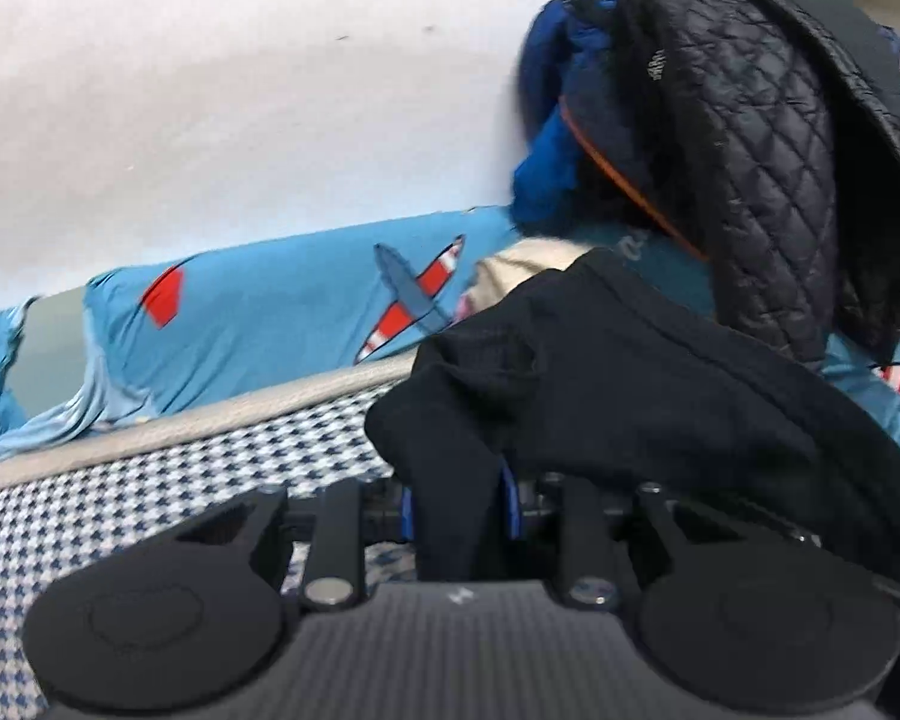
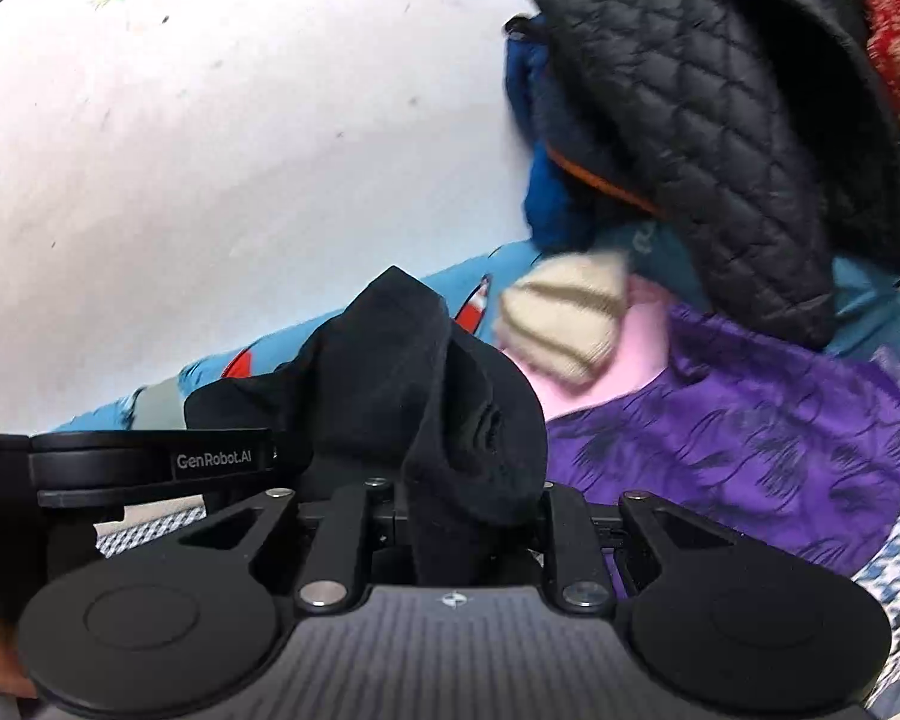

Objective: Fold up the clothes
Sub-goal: 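Carry the held shirt with both grippers toward the purple clothes pile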

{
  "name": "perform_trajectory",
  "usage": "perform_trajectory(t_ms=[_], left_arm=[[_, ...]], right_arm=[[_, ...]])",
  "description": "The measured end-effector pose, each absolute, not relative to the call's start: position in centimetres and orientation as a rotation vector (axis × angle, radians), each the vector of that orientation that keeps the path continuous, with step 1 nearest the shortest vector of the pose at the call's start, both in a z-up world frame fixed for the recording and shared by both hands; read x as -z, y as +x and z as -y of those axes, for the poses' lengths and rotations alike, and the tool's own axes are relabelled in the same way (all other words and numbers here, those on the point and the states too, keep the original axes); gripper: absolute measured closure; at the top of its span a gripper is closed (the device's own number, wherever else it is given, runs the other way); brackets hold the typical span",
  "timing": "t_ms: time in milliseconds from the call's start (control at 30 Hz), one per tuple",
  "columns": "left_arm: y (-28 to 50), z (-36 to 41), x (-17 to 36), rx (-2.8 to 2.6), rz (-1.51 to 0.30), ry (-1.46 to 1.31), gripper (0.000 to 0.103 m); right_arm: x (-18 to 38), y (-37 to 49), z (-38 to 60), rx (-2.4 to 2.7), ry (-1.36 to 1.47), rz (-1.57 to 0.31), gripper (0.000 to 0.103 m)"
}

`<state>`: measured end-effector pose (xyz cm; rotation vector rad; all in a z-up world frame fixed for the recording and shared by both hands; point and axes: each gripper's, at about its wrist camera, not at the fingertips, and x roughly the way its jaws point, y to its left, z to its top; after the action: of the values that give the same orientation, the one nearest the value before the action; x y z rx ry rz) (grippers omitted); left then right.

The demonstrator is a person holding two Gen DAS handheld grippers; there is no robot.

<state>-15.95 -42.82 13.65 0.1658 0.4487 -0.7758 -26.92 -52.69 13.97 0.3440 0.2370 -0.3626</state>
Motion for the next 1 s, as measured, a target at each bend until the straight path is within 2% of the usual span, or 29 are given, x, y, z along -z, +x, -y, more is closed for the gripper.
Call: perform_trajectory(t_ms=[400, 1000], left_arm=[[-18.4, 49.5, -15.4, 0.865, -0.394, 0.217, 0.079], [-18.8, 55.8, -14.2, 0.942, -0.409, 0.267, 0.079]], right_arm=[[-15.0, -29.7, 58.1, 0.488, 0.434, -0.11, 0.083], [-14.3, -30.3, 62.4, 0.61, 0.424, -0.111, 0.083]])
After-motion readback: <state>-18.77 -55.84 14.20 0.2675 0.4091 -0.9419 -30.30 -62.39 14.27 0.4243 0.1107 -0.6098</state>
